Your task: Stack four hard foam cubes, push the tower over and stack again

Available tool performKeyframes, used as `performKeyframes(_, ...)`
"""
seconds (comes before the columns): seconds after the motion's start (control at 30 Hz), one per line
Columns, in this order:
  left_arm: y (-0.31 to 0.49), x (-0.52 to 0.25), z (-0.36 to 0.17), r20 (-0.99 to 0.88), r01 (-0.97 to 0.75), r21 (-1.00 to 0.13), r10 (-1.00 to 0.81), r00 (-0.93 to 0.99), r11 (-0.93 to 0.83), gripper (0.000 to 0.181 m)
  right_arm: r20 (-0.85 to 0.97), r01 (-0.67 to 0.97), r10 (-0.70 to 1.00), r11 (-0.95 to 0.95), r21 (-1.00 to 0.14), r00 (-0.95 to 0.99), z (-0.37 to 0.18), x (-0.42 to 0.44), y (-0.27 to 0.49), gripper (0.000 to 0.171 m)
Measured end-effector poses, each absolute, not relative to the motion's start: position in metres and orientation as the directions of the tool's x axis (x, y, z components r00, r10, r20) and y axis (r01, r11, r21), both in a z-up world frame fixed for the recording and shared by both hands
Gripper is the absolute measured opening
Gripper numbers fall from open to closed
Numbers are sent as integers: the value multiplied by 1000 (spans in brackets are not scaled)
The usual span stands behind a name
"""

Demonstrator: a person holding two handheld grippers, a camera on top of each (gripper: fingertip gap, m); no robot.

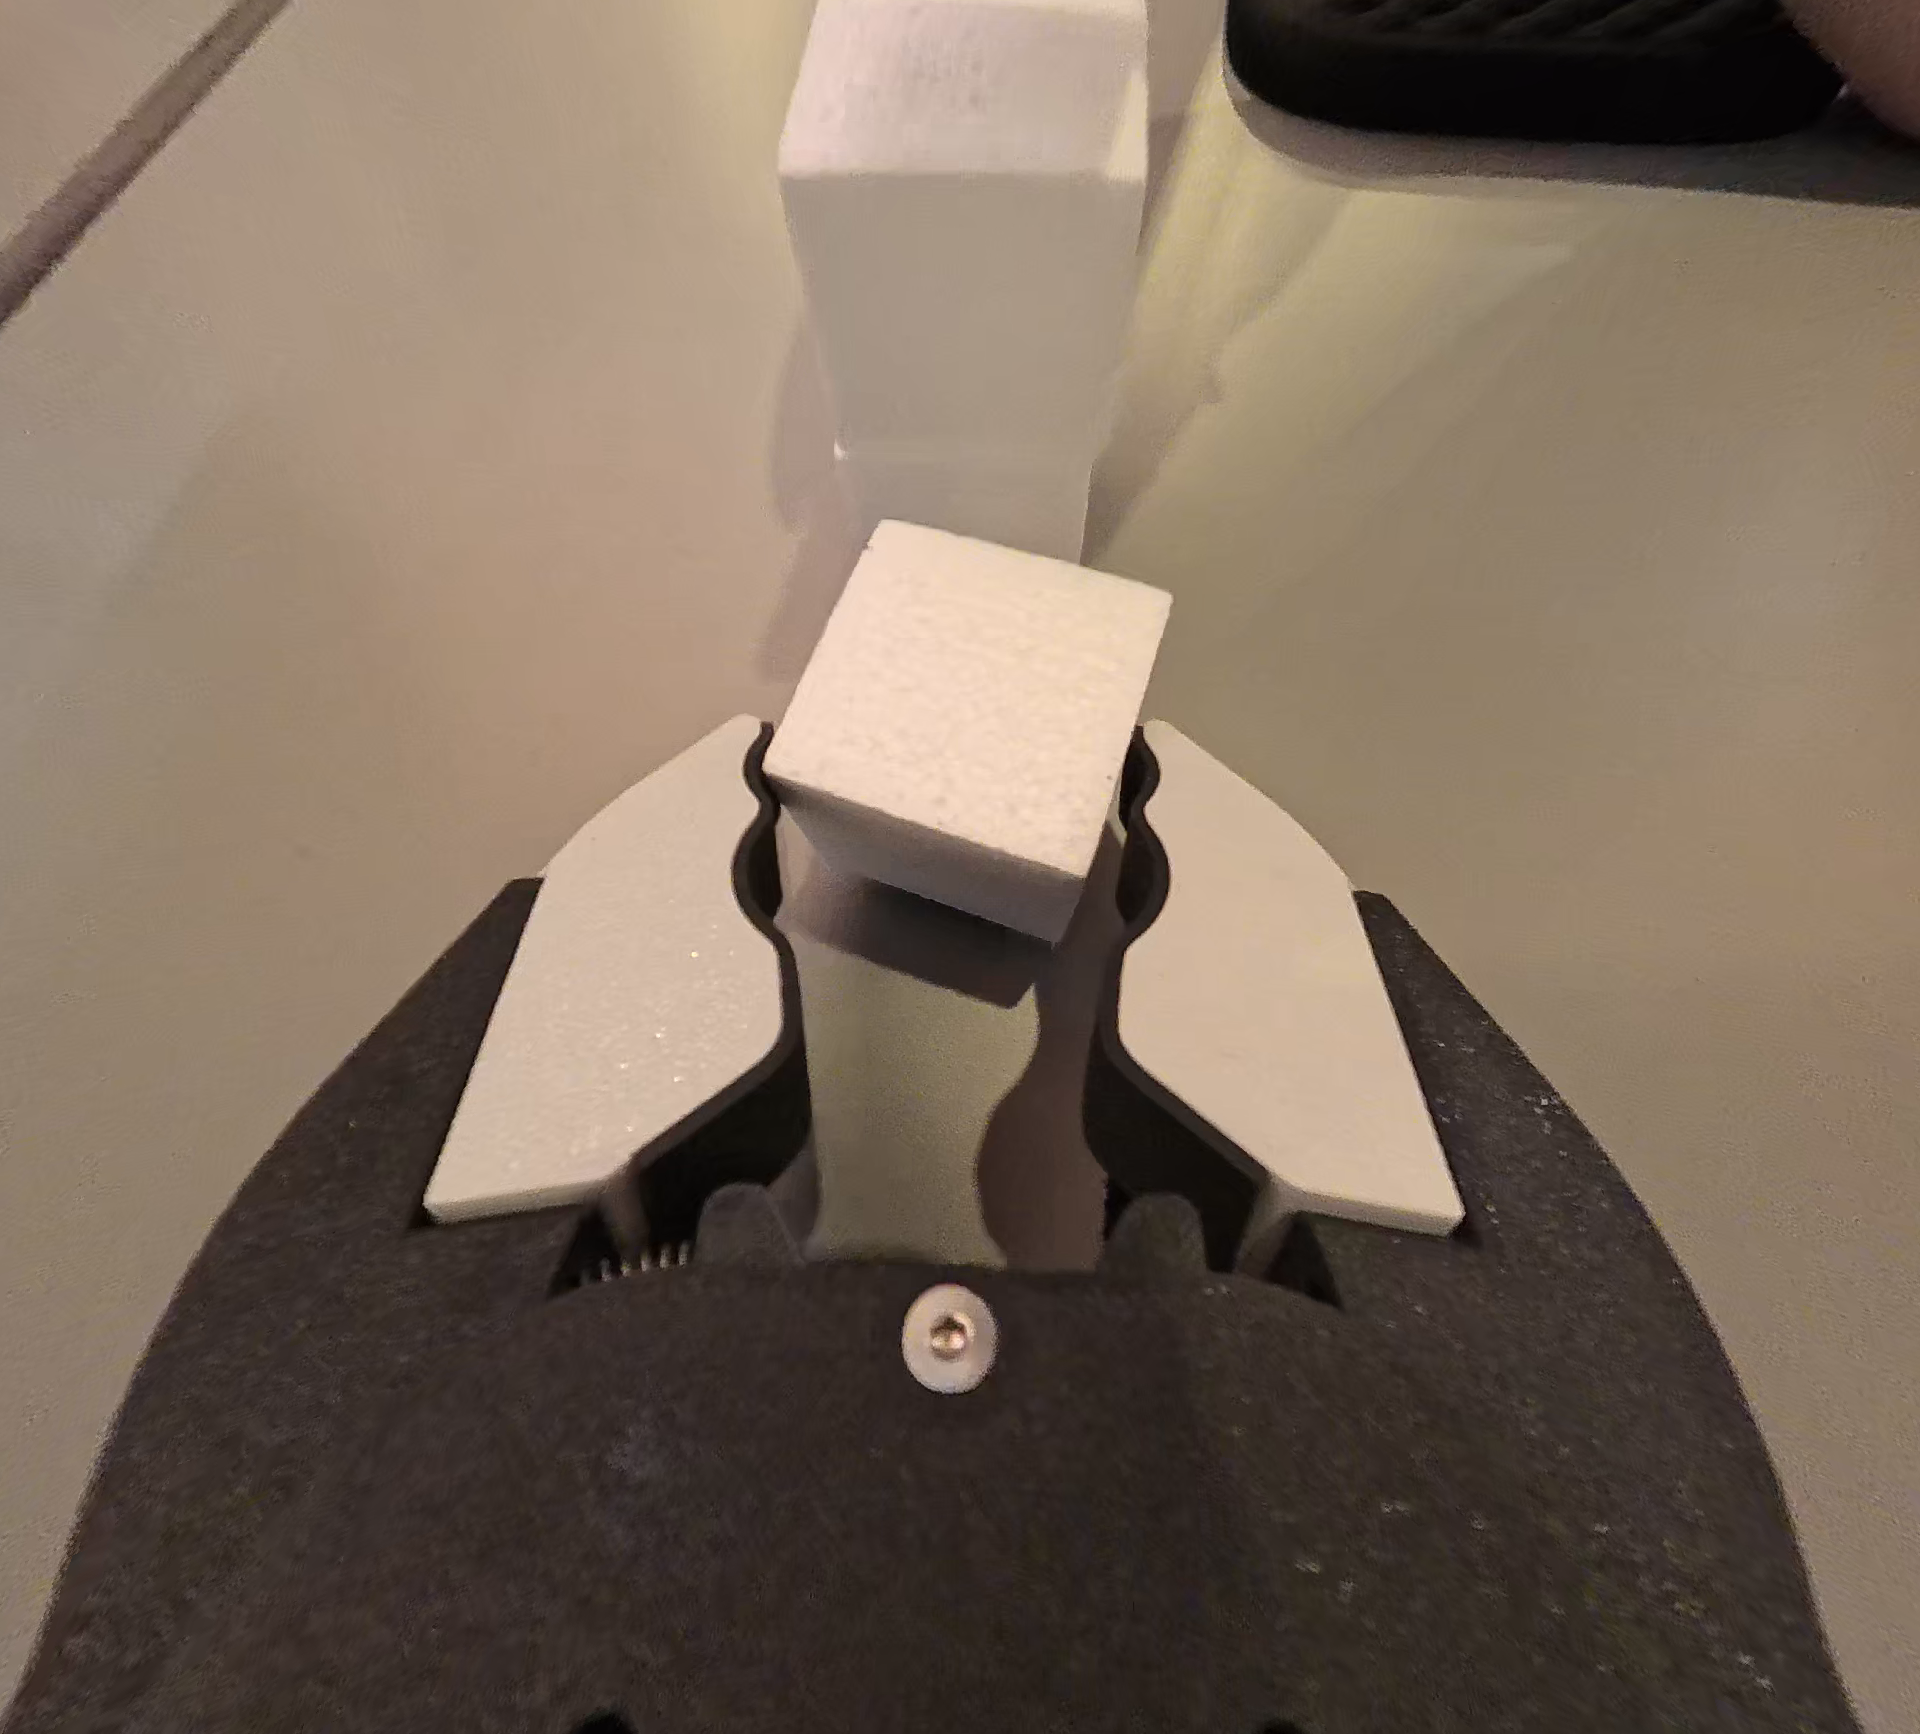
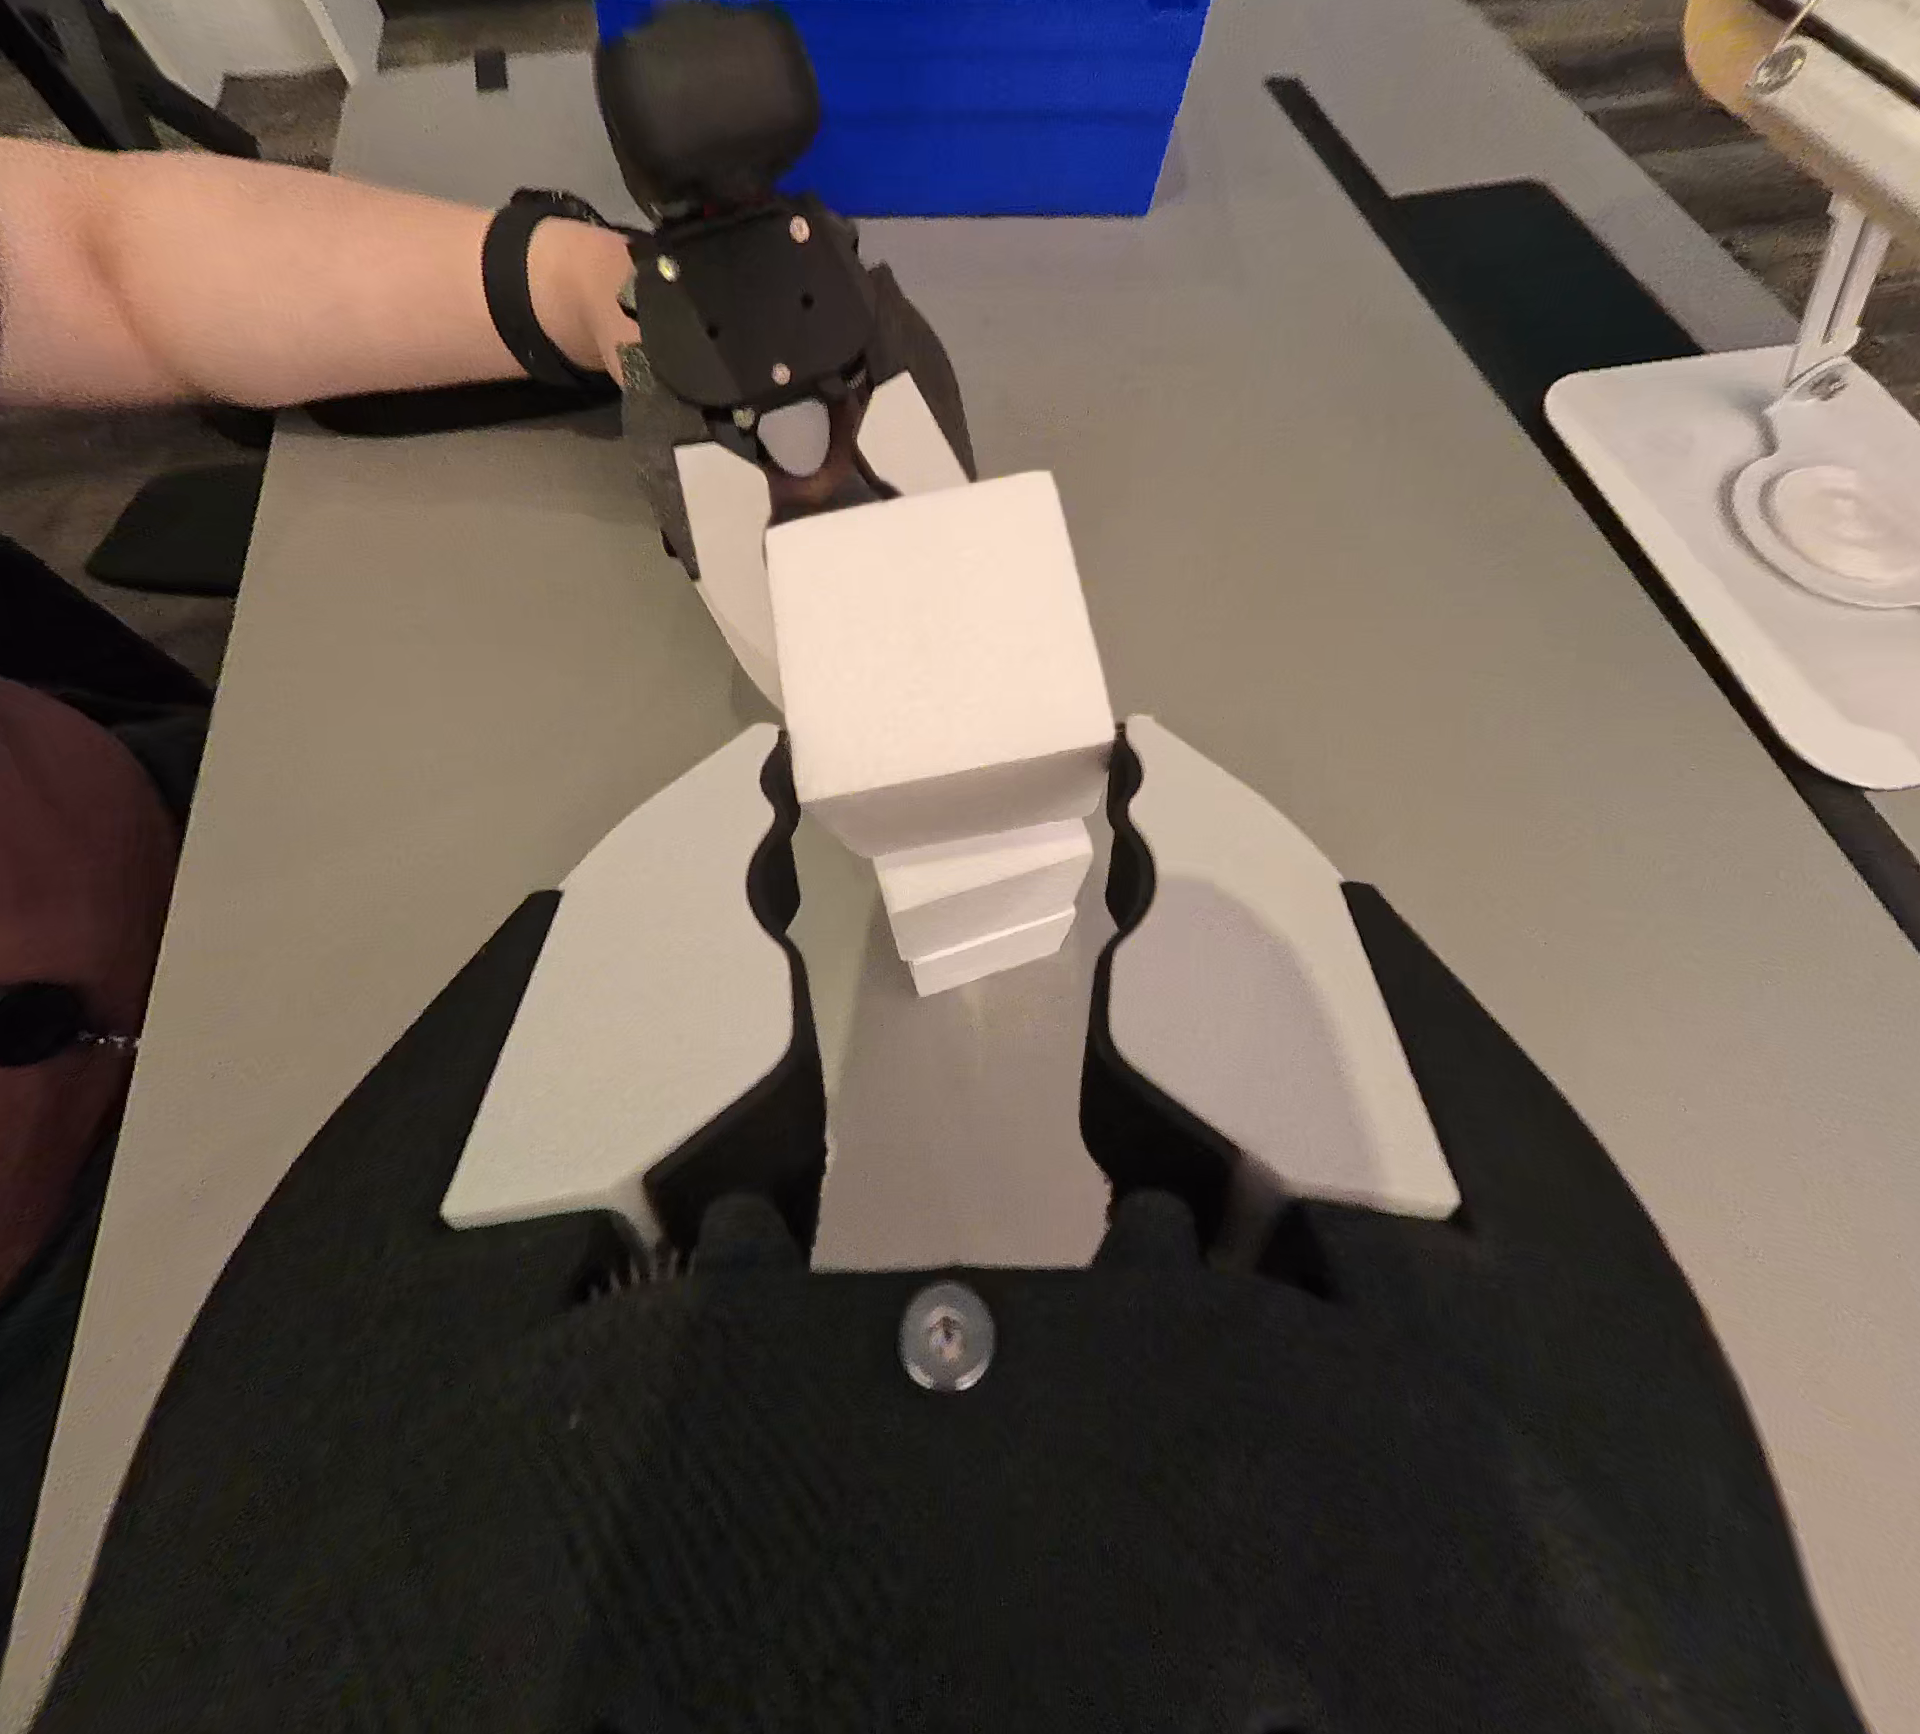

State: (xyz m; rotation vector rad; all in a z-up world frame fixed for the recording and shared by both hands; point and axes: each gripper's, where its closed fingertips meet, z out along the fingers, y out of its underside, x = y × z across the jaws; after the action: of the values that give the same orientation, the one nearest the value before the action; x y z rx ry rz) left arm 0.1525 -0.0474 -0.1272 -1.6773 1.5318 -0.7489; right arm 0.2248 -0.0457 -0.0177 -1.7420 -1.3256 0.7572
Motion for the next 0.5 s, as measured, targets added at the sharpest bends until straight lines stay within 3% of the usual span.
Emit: performKeyframes(0.5, -52, 149, -126, -74, -578, -816, -991, 116, -7, 63, -106, 577, 989, -145, -804, 100, -2, 230, -39, 58)
